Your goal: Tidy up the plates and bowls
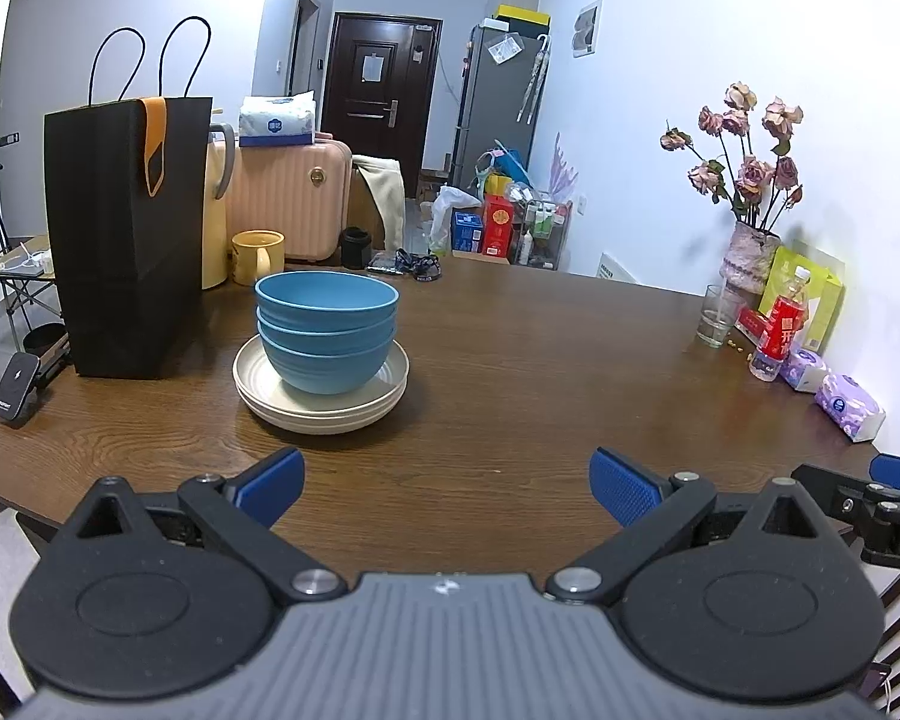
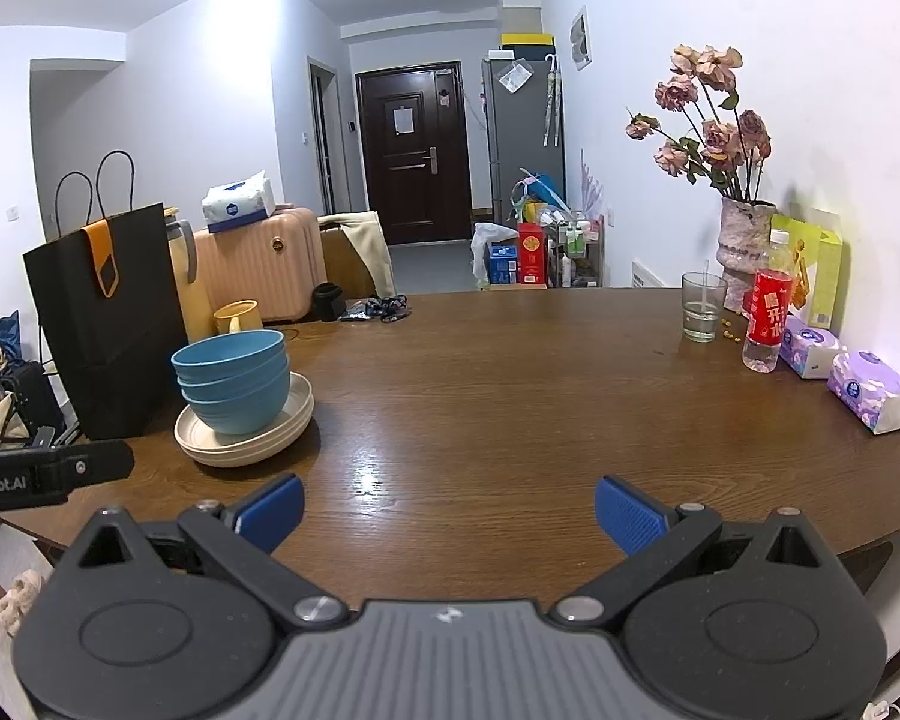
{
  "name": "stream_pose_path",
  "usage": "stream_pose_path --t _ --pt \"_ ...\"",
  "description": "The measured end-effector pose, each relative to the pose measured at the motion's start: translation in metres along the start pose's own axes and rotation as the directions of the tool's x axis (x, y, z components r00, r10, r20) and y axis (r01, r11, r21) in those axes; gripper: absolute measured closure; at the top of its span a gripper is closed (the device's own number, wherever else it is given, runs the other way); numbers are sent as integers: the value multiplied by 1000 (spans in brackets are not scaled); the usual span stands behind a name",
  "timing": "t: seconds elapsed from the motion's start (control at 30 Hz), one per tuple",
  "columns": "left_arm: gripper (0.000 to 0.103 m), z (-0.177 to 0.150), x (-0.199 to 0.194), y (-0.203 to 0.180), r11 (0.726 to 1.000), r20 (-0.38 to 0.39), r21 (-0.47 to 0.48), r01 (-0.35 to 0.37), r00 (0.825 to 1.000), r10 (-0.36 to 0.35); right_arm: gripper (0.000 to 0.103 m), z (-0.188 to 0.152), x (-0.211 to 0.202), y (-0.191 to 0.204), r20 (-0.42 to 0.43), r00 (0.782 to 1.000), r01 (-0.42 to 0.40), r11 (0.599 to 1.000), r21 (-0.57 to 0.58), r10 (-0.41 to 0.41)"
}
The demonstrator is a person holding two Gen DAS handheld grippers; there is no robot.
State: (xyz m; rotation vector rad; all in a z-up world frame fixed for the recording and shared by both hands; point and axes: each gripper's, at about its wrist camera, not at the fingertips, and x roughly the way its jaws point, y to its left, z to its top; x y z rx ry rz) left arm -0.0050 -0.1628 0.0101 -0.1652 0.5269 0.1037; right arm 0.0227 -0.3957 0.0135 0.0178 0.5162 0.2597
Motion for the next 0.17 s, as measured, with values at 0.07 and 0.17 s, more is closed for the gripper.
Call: stream_pose_path --t 0.07,0.17 --pt "0 0 -1 1 1000 -1 -1 4 1000 -4 0 0 0 2 0 1000 0 1000 -2 0" --pt "0 -1 -1 2 1000 -2 -1 3 1000 -3 0 0 1 2 -1 1000 -1 1000 -2 1"
